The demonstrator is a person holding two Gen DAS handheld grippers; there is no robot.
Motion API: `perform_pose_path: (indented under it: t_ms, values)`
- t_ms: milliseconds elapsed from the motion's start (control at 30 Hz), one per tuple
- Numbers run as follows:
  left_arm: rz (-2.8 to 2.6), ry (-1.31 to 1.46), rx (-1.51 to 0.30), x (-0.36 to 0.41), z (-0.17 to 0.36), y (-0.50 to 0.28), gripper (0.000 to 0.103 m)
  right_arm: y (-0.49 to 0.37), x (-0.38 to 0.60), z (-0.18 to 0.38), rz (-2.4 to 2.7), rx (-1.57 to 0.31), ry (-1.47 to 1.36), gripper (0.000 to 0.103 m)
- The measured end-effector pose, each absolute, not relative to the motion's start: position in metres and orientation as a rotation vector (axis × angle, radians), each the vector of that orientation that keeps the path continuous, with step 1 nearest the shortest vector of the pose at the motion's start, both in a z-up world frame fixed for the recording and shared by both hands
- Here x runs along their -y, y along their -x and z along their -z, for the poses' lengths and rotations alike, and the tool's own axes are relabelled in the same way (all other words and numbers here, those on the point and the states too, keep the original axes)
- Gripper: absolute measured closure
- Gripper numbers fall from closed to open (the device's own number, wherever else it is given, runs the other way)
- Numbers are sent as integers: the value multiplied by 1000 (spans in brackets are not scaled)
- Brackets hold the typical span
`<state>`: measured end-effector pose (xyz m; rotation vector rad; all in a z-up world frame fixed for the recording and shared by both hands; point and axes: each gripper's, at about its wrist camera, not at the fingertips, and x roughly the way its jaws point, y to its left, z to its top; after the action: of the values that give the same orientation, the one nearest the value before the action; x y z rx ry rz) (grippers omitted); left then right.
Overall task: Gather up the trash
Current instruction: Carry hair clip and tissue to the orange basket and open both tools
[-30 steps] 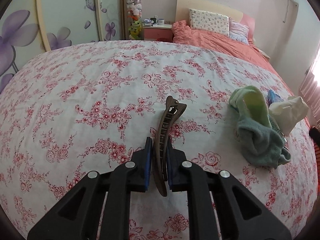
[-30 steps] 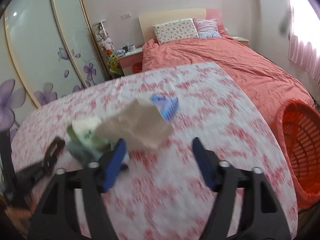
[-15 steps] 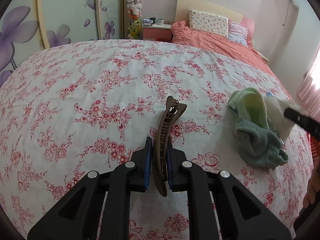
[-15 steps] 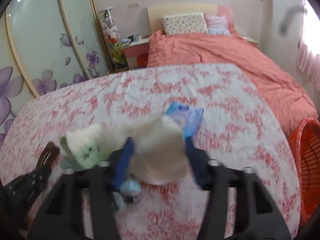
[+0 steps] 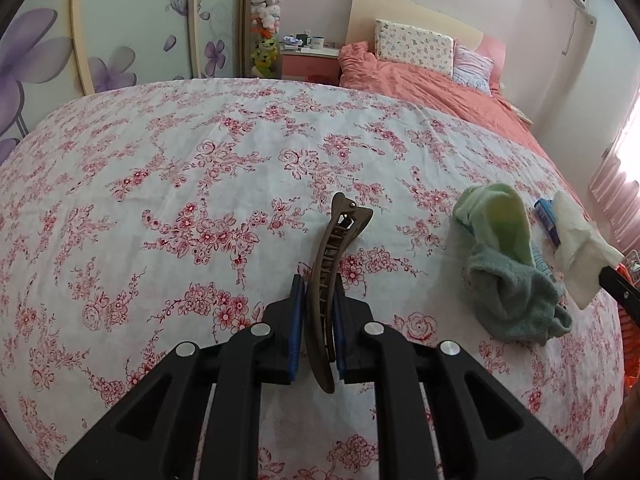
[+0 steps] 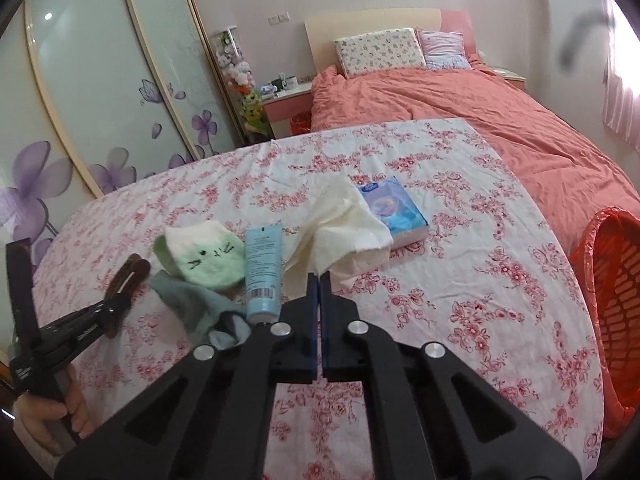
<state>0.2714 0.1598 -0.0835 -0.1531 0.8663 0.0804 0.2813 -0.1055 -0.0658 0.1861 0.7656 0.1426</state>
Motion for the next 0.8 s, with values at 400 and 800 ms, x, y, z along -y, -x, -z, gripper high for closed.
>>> perform_pose_path:
  t_ms: [400, 800]
  values:
    - [-90, 123, -864, -155, 84, -272, 91, -307, 106, 85, -101, -811, -241, 77]
    - [-64, 130, -828, -153, 75, -267, 90, -285, 105, 62, -155, -736, -213, 101]
